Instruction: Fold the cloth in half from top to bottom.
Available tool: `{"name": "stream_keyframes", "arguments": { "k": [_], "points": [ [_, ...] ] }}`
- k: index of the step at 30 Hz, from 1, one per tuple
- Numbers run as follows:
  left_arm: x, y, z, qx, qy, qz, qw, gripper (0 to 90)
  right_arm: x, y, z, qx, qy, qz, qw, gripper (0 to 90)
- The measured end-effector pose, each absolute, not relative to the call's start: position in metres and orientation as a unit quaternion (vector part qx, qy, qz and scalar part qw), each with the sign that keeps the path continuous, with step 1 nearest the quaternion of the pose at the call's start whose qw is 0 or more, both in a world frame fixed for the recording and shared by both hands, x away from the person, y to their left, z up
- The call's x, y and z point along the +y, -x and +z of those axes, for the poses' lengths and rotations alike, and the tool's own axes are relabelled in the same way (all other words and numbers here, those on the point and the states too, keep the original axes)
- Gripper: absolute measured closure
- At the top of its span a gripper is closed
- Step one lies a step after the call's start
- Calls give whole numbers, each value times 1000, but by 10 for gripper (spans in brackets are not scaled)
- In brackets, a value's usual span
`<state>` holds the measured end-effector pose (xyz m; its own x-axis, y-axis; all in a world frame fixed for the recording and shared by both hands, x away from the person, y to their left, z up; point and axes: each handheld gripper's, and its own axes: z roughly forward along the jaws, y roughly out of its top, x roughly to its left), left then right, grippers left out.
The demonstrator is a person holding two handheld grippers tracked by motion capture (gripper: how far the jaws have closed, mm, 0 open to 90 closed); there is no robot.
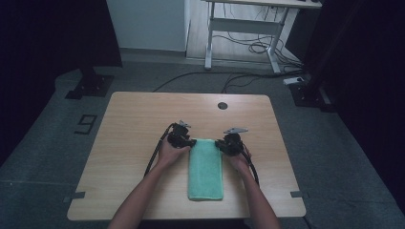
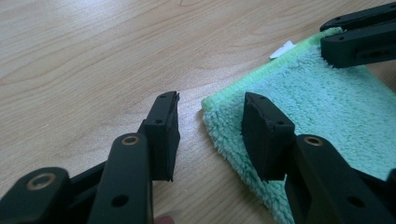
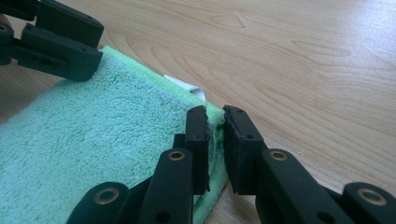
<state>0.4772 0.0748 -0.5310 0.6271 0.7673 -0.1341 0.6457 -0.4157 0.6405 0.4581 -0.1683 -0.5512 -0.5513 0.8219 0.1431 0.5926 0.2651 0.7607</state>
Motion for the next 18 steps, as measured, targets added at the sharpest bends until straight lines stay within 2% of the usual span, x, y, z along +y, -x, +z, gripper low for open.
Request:
{"name": "stream_keyframes", "arguments": {
  "k": [6, 18],
  "points": [
    [75, -478, -532, 423, -838, 88, 333, 608, -169, -458, -551, 783, -450, 405, 140, 801],
    [69, -473, -535, 410, -844, 90, 333, 755, -168, -458, -551, 784, -448, 405, 140, 818]
  ]
}}
